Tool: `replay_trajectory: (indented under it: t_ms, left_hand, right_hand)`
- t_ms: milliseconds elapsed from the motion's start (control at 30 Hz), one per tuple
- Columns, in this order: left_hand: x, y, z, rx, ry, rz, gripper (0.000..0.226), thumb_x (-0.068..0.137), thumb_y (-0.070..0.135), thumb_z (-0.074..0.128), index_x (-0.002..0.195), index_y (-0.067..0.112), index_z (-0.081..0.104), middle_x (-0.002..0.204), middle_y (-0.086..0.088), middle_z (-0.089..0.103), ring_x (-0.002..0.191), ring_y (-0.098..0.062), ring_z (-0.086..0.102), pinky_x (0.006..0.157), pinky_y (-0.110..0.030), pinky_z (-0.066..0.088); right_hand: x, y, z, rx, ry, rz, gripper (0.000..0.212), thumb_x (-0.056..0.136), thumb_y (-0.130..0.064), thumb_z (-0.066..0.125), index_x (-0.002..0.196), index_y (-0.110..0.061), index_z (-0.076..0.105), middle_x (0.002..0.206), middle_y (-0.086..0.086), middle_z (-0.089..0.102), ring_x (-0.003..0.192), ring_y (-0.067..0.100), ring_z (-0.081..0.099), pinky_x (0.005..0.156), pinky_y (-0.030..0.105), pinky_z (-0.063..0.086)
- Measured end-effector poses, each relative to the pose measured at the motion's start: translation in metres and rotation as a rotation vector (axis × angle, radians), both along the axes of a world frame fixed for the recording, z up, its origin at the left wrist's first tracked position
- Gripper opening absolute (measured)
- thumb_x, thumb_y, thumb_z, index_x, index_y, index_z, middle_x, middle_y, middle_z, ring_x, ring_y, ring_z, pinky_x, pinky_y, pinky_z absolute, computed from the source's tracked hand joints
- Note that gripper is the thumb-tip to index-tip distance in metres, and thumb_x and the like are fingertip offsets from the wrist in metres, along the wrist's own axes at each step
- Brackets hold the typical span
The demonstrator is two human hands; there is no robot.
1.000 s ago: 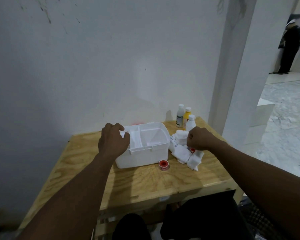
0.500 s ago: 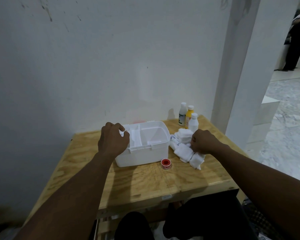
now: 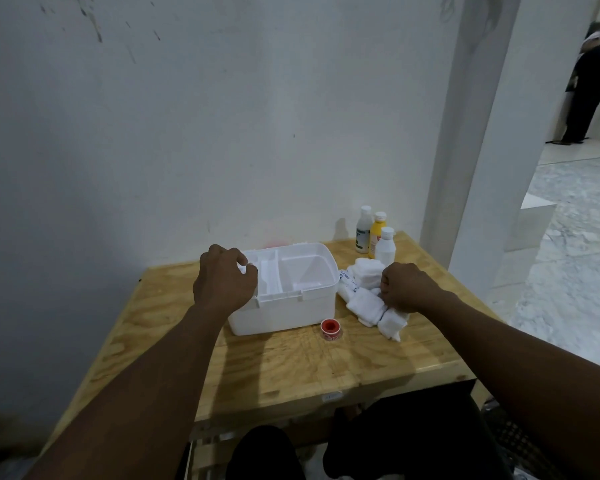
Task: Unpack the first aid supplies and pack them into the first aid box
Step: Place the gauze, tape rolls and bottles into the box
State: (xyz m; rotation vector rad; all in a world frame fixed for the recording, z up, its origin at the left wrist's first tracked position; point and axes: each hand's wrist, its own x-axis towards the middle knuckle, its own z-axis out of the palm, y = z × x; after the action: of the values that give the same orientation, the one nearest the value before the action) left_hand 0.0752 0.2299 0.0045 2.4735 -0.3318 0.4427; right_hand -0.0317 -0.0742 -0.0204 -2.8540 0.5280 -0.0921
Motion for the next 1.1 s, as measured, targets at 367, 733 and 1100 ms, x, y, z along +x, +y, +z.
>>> replay_trajectory:
  t_ms: [367,733,1100]
  left_hand:
    - [-0.003,0.000,0.003,0.022,0.014,0.003,0.013,0.087,0.031,0.061,0.092,0.022,0.067,0.117,-0.002,0.053,0.119,-0.024,0.047,0.081,-0.039,0.050]
    - [-0.005,0.000,0.003,0.014,0.013,0.017,0.010,0.088,0.032,0.059,0.088,0.023,0.065,0.116,0.001,0.052,0.119,-0.022,0.046,0.078,-0.036,0.048]
    - [-0.005,-0.001,0.003,0.022,0.000,0.025,0.011,0.087,0.032,0.060,0.087,0.024,0.066,0.114,0.002,0.052,0.119,-0.021,0.046,0.075,-0.034,0.045]
  right_hand:
    - [-0.003,0.010,-0.003,0.053,-0.092,0.092,0.020,0.078,-0.022,0.069,0.097,-0.025,0.068,0.105,0.007,0.064,0.095,0.024,0.059,0.071,0.030,0.045]
    - [0.003,0.021,-0.004,0.024,-0.048,0.080,0.023,0.070,-0.022,0.074,0.092,-0.027,0.066,0.096,0.003,0.063,0.094,0.025,0.058,0.076,0.037,0.055]
    - [0.003,0.019,0.006,0.057,-0.099,0.102,0.018,0.073,-0.025,0.073,0.090,-0.028,0.069,0.096,0.001,0.065,0.089,0.021,0.059,0.075,0.034,0.054]
